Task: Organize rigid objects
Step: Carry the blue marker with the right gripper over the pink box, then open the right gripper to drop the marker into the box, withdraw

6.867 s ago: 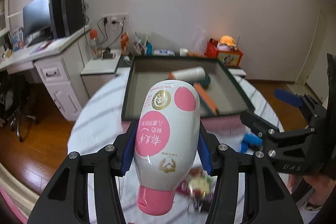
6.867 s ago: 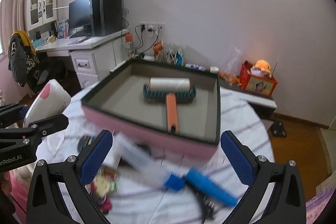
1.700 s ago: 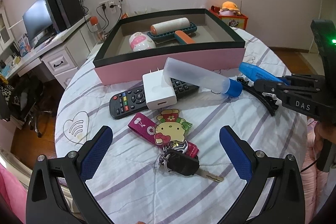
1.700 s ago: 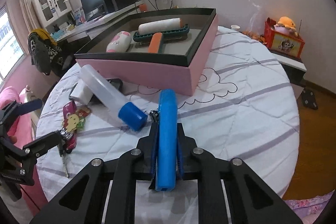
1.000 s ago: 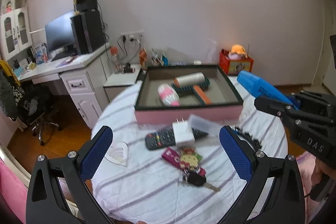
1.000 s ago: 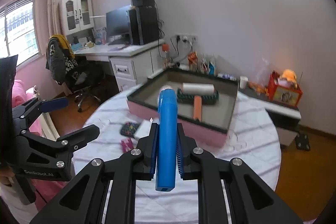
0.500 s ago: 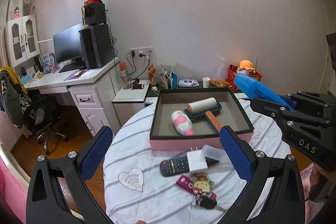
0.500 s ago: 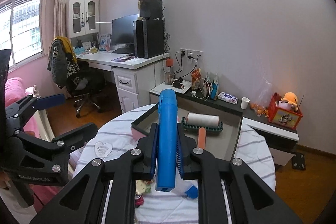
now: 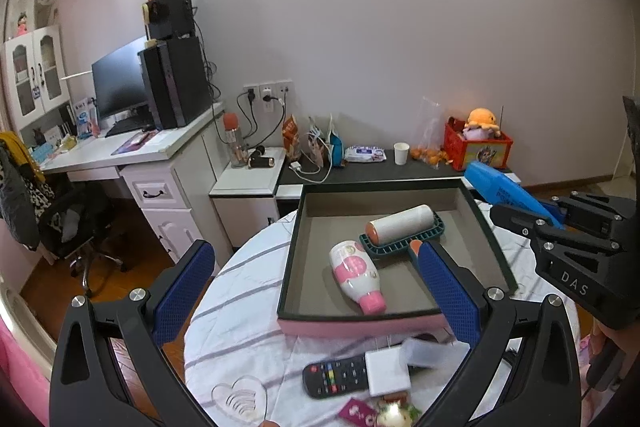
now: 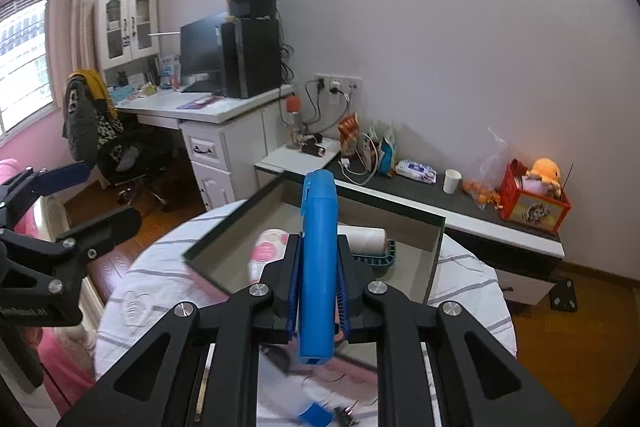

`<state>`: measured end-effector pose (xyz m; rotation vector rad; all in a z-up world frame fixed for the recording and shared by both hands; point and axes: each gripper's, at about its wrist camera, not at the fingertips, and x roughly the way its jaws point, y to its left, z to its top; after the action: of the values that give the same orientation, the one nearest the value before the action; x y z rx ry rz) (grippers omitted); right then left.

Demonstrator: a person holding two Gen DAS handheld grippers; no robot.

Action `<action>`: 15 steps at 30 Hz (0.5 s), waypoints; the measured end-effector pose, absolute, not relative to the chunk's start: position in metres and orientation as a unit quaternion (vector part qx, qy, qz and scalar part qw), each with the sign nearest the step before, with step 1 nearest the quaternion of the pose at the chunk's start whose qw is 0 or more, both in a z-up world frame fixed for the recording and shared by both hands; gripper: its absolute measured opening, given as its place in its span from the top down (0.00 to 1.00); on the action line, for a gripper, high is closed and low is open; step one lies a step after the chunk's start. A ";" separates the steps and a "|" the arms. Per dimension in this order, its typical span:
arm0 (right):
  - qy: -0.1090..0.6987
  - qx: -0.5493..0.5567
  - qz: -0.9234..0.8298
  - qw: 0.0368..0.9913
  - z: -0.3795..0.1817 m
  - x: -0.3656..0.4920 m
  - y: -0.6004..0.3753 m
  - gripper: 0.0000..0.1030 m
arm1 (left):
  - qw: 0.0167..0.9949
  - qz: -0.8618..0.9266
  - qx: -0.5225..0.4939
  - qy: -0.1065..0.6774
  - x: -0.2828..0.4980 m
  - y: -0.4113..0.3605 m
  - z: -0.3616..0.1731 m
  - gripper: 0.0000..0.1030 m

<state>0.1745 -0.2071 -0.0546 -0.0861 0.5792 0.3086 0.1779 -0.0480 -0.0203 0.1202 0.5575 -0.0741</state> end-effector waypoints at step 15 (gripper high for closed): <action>0.403 -0.035 0.095 0.910 -0.141 0.248 -0.235 0.85 | 0.934 -0.044 0.087 0.343 0.230 -0.071 -0.073 0.00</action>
<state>0.2481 -0.2348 -0.1410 -0.0713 0.8313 0.1969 0.2301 -0.0706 -0.0730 0.1771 0.7019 -0.0905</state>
